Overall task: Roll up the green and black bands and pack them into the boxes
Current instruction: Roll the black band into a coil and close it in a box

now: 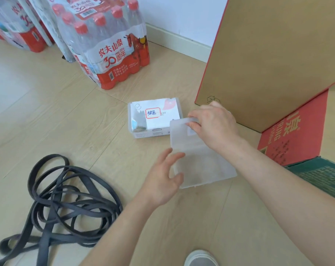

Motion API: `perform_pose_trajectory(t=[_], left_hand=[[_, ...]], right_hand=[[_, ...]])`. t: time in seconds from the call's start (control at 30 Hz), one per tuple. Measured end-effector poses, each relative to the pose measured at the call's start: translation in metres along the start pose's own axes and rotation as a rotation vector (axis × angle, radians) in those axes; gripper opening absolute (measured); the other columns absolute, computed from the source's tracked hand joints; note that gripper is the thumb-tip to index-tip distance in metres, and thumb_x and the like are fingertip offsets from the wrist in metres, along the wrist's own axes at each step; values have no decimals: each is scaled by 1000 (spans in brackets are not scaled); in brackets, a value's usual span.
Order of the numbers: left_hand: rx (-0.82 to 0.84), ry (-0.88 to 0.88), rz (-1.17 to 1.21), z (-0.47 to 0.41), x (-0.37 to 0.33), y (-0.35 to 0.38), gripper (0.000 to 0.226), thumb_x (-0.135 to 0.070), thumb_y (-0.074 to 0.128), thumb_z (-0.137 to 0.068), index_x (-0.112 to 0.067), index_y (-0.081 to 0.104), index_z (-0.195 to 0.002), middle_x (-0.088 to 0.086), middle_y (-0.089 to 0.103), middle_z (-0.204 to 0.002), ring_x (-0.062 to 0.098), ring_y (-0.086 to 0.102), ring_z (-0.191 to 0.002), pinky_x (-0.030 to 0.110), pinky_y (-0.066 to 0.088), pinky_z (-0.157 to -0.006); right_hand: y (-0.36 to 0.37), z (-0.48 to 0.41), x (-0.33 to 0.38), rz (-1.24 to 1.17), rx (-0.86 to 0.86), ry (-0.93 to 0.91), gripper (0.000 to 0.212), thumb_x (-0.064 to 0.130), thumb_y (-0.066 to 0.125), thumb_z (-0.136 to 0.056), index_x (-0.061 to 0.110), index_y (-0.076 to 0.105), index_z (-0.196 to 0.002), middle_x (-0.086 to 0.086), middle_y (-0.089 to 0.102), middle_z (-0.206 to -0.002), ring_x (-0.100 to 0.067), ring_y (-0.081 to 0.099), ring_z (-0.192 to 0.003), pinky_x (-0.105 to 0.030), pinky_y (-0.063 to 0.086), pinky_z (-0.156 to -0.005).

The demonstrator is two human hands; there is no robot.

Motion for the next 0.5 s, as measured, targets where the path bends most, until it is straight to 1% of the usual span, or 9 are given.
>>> perform_pose_trajectory(t=[0.03, 0.1, 0.17, 0.27, 0.33, 0.37, 0.4, 0.43, 0.5], left_hand=[[40, -36, -35, 5, 7, 5, 58, -13, 58, -87, -32, 41, -139, -7, 26, -152, 7, 27, -139, 13, 20, -109], [53, -98, -59, 20, 17, 3, 63, -14, 54, -89, -31, 32, -145, -10, 19, -155, 8, 27, -140, 26, 28, -112], [-24, -110, -92, 42, 25, -15, 57, -13, 52, -89, -30, 38, -142, -14, 31, -148, 5, 38, -132, 27, 37, -106], [-156, -138, -224, 87, 45, -49, 36, -9, 53, -87, -29, 61, -116, -20, 52, -115, 2, 53, -102, 19, 44, -89], [-225, -184, -353, 120, 67, -69, 28, -5, 52, -84, -27, 67, -94, -17, 57, -94, 6, 55, -86, 24, 47, -78], [-246, -204, -420, 136, 78, -76, 27, -4, 53, -82, -26, 67, -89, -15, 57, -91, 9, 55, -85, 27, 48, -75], [-252, -230, -477, 151, 90, -82, 25, -6, 54, -82, -25, 67, -93, -13, 58, -95, 11, 54, -90, 29, 49, -77], [-237, -264, -522, 166, 104, -84, 27, -11, 57, -83, -25, 64, -104, -11, 57, -106, 13, 52, -99, 29, 48, -82], [-127, -355, -597, 189, 132, -81, 44, -25, 59, -86, -26, 50, -129, -7, 48, -125, 17, 44, -115, 27, 41, -94]], right_hand=[[-1, -1, 0, 3, -14, 12, 29, 41, 50, -96, 20, 68, -101, 2, 62, -95, -21, 45, -99, -34, 43, -67], [-2, -1, -2, 7, -43, 61, 27, 39, 48, -97, 20, 67, -102, 2, 62, -97, -22, 44, -102, -32, 37, -64], [-1, 2, -2, 5, -63, 109, 26, 33, 46, -97, 20, 64, -111, 1, 60, -110, -25, 41, -111, -32, 33, -65], [5, 11, 6, 3, -65, 131, 41, 21, 51, -93, 16, 49, -134, -7, 48, -135, -32, 32, -127, -39, 40, -84], [4, 25, 26, -48, -132, 88, 51, 12, 55, -87, 13, 45, -137, -12, 43, -140, -36, 31, -129, -45, 43, -91], [4, 34, 42, -108, -173, 39, 52, 9, 56, -84, 12, 48, -136, -13, 46, -138, -36, 35, -126, -47, 45, -90], [8, 44, 62, -185, -176, -27, 51, 7, 57, -83, 12, 51, -133, -12, 49, -135, -36, 39, -122, -47, 47, -90], [16, 57, 86, -270, -110, -102, 50, 7, 56, -83, 14, 52, -133, -9, 52, -134, -34, 42, -121, -46, 47, -91], [47, 91, 144, -377, 198, -286, 54, 11, 53, -87, 22, 44, -139, -3, 43, -143, -27, 36, -129, -42, 41, -101]])
Point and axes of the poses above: each hand's wrist, its own z-axis away from the middle knuckle, its own y-axis out of the palm, x = y × z, the point moved 7 cm from there along -z, towards the middle knuckle
